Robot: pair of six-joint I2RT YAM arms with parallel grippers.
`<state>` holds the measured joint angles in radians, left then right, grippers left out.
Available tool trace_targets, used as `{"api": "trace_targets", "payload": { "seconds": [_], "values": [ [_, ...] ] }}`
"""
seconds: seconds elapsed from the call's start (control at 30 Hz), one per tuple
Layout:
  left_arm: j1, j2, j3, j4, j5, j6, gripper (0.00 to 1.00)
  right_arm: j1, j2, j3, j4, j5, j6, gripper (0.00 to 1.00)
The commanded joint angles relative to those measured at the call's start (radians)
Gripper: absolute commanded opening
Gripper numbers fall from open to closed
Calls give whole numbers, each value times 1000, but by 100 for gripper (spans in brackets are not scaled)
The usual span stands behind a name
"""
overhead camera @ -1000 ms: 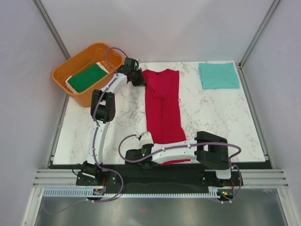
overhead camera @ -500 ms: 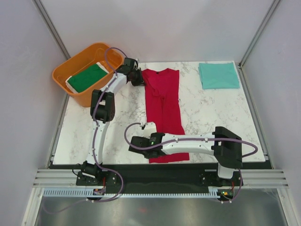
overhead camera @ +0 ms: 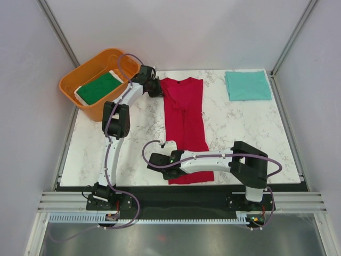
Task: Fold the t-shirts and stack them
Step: Fold the tshirt
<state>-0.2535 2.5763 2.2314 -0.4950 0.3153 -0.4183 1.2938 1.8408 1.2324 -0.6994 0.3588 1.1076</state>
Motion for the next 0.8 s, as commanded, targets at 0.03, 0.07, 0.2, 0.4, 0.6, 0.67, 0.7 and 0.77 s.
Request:
{"api": "trace_targets", "payload": {
  "seconds": [0.03, 0.07, 0.2, 0.4, 0.6, 0.67, 0.7, 0.77],
  "values": [
    [19, 21, -4, 7, -21, 35, 2, 2, 23, -14, 0, -8, 32, 28],
    [19, 21, -4, 7, -21, 35, 2, 4, 24, -13, 0, -6, 31, 28],
    [23, 22, 1, 10, -22, 33, 2, 4, 9, -4, -8, 2, 23, 27],
    [23, 27, 8, 13, -16, 32, 2, 5, -25, -19, -11, -3, 28, 27],
    [25, 25, 8, 15, -15, 30, 2, 9, -18, -19, -8, -8, 24, 29],
    [25, 28, 7, 16, -12, 30, 2, 9, -14, -24, 1, -9, 23, 28],
    [25, 27, 7, 13, -13, 30, 2, 12, -12, -27, 3, -11, 23, 27],
    [25, 27, 7, 16, -12, 30, 2, 10, -6, -33, 14, -11, 21, 23]
  ]
}}
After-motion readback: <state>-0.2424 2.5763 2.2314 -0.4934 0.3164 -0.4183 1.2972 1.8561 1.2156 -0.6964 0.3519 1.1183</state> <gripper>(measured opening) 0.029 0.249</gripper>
